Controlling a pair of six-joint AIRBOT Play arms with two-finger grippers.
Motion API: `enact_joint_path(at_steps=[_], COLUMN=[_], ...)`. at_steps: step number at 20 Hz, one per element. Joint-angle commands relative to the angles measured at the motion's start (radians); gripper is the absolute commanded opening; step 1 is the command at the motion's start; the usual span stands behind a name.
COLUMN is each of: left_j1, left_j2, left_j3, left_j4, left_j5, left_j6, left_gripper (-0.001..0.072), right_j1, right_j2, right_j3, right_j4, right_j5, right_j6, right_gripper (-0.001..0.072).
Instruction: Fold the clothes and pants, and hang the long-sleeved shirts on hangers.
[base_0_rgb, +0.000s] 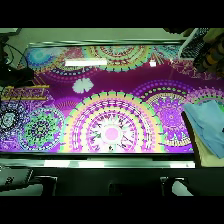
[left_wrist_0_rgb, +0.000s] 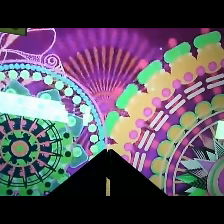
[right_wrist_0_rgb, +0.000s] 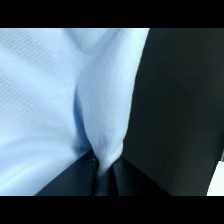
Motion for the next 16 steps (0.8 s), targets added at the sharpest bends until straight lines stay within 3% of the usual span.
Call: enact_joint_path(at_steps=[1,6,7,11,12,14,16], left_j1=[-0.005,-0.013,-0.013,-0.013,-0.013,-0.013,-0.012], left_j2=[-0.001,-0.001,-0.001,-0.001,-0.001,-0.001,-0.001], left_j3=[0.000,0.000,0.000,0.000,0.000,0.000,0.000], left_j4=[0.000,0.000,0.000,0.000,0.000,0.000,0.000], left_j5=[0.000,0.000,0.000,0.000,0.000,0.000,0.000], left_j6=[0.000,0.000,0.000,0.000,0.000,0.000,0.000], left_gripper=[0.0016,0.0017,0.0016,0.0016,0.0016,0.0017,0.0016], right_j1=[0.000,0.000,0.000,0.000,0.000,0.000,0.000], right_j2=[0.002,0.002,0.002,0.003,0.007,0.023,0.034], right_j3=[-0.056,-0.115,-0.122,-0.121,-0.121,-0.102,-0.032], right_j4=[-0.033,-0.034,-0.038,-0.117,-0.134,-0.129,-0.044], right_j5=[-0.023,-0.029,-0.030,-0.004,-0.010,-0.054,-0.152], right_j6=[0.003,0.003,0.003,-0.034,-0.062,-0.106,-0.180], right_gripper=[0.0043,0.0046,0.0085,0.0398,0.0448,0.0452,0.0399])
